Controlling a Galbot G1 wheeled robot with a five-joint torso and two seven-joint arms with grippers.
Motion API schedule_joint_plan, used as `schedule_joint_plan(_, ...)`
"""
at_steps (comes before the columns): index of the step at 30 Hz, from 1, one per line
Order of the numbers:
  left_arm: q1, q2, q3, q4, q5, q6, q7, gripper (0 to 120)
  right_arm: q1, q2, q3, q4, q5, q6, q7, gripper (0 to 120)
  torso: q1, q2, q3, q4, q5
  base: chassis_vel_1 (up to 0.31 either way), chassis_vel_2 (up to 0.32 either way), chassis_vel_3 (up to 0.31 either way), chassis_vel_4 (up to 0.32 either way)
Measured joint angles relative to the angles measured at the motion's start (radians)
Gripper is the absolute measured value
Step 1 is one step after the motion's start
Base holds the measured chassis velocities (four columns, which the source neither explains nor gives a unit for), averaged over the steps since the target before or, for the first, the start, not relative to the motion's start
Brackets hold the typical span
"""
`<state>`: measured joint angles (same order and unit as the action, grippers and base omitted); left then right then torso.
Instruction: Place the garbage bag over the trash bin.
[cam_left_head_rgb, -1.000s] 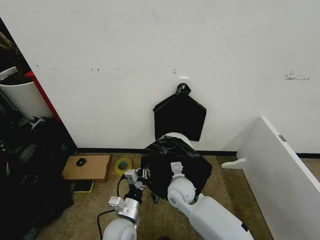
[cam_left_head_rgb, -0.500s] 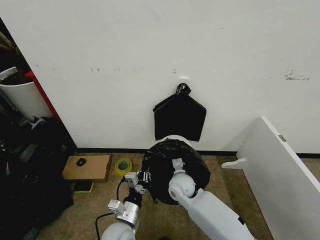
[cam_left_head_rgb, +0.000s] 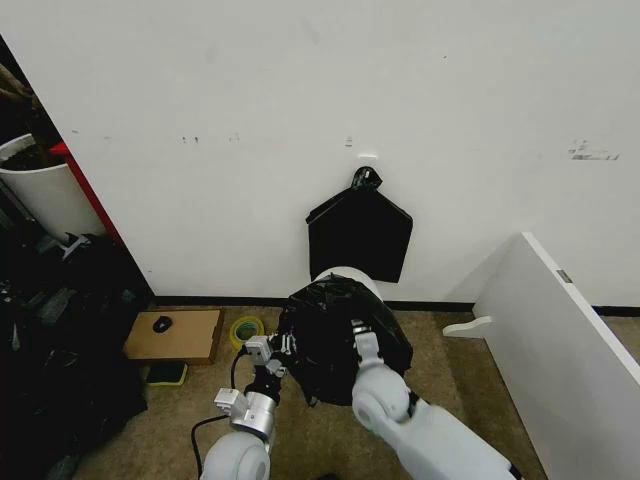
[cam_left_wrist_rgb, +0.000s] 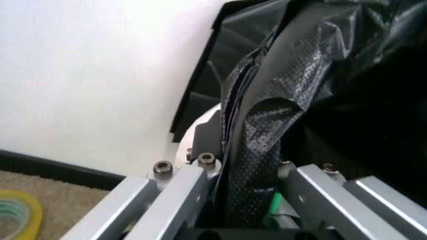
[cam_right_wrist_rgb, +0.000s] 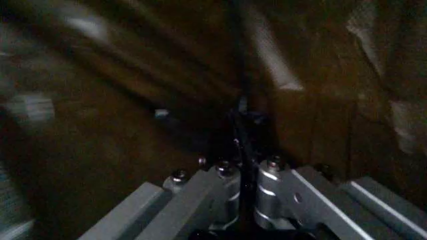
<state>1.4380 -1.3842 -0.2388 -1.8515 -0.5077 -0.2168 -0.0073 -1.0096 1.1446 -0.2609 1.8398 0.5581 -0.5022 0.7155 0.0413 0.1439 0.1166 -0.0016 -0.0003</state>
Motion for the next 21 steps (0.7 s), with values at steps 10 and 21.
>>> schedule_joint_plan(10,0.006,-0.018,0.002,0.005,0.000,0.022,-0.003,0,-0.119,-0.077,0.031,0.159,-0.110,0.143,-0.203,0,0.000,0.000,0.000,0.0002,-0.0001,0.000,0.000,0.000,0.000)
schedule_joint_plan(21,-0.006,-0.027,-0.026,-0.037,-0.046,0.049,-0.023,0,-0.277,-0.171,0.109,0.204,-0.298,0.585,-0.613,0,0.000,0.000,0.000,0.0000,-0.0004,0.000,0.000,0.000,0.000)
